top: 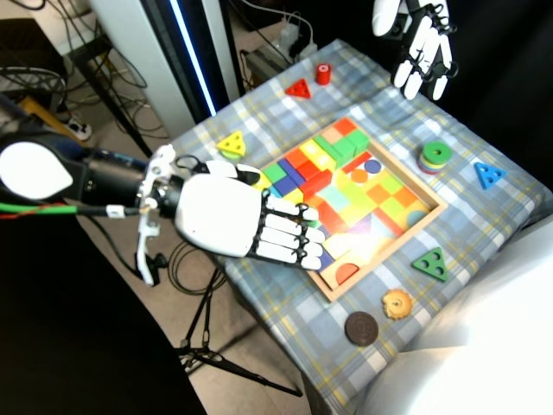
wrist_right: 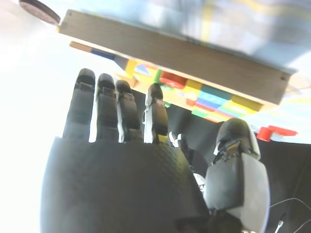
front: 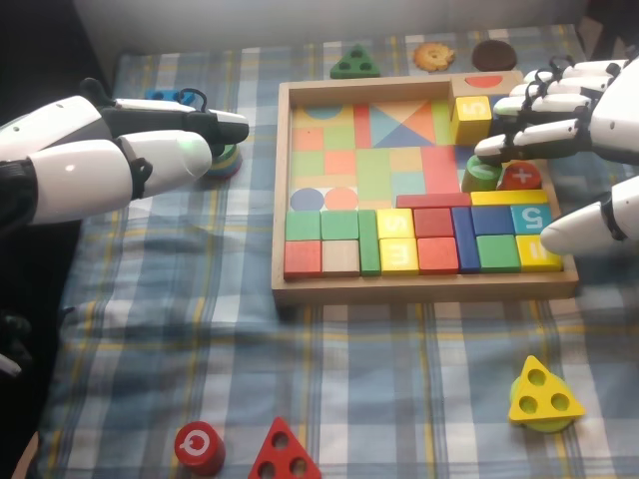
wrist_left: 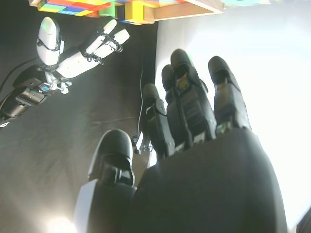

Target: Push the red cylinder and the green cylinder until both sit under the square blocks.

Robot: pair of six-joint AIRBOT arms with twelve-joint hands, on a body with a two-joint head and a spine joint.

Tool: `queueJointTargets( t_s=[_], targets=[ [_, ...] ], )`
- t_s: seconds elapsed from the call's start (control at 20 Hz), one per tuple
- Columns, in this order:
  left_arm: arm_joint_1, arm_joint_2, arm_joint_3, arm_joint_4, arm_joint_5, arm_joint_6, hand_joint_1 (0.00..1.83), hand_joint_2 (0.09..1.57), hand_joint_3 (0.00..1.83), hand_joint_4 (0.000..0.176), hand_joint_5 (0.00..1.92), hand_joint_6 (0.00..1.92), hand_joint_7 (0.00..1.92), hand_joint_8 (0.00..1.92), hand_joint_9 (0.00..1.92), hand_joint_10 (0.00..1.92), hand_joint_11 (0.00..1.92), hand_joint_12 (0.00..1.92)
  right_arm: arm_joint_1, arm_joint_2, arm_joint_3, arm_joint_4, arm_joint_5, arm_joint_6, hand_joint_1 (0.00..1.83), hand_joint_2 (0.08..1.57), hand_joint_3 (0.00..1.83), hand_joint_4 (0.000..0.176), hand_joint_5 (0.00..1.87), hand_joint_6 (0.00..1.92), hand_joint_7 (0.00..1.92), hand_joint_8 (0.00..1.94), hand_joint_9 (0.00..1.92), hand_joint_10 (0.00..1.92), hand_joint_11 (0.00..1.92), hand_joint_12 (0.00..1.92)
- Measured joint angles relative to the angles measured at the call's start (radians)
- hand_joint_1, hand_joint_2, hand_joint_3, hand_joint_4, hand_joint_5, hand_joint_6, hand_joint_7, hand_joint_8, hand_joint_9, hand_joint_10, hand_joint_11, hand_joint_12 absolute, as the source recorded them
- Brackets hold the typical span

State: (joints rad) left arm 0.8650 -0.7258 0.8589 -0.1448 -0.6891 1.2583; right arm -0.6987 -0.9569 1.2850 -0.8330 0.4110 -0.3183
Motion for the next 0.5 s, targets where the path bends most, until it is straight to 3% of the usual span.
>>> queueJointTargets(
  t_s=[0.4,0.5],
  targets=[
    [0.012,0.000,0.000,-0.002,0.005,-0.004,0.03,1.41,0.00,0.126,0.54,0.00,0.51,0.00,0.55,0.00,0.00,0.42,-0.029,0.035,-0.031,-0.005,0.018,0.004,0.00,0.99,0.00,0.176,0.13,0.00,0.00,0.00,0.00,0.00,0.00,0.00],
    [0.012,0.000,0.000,-0.004,0.000,-0.006,0.03,1.41,0.00,0.134,0.53,0.00,0.51,0.00,0.55,0.00,0.00,0.42,-0.033,0.043,-0.038,-0.006,0.018,0.004,0.00,1.00,0.00,0.176,0.12,0.00,0.00,0.00,0.00,0.00,0.00,0.00]
  ],
)
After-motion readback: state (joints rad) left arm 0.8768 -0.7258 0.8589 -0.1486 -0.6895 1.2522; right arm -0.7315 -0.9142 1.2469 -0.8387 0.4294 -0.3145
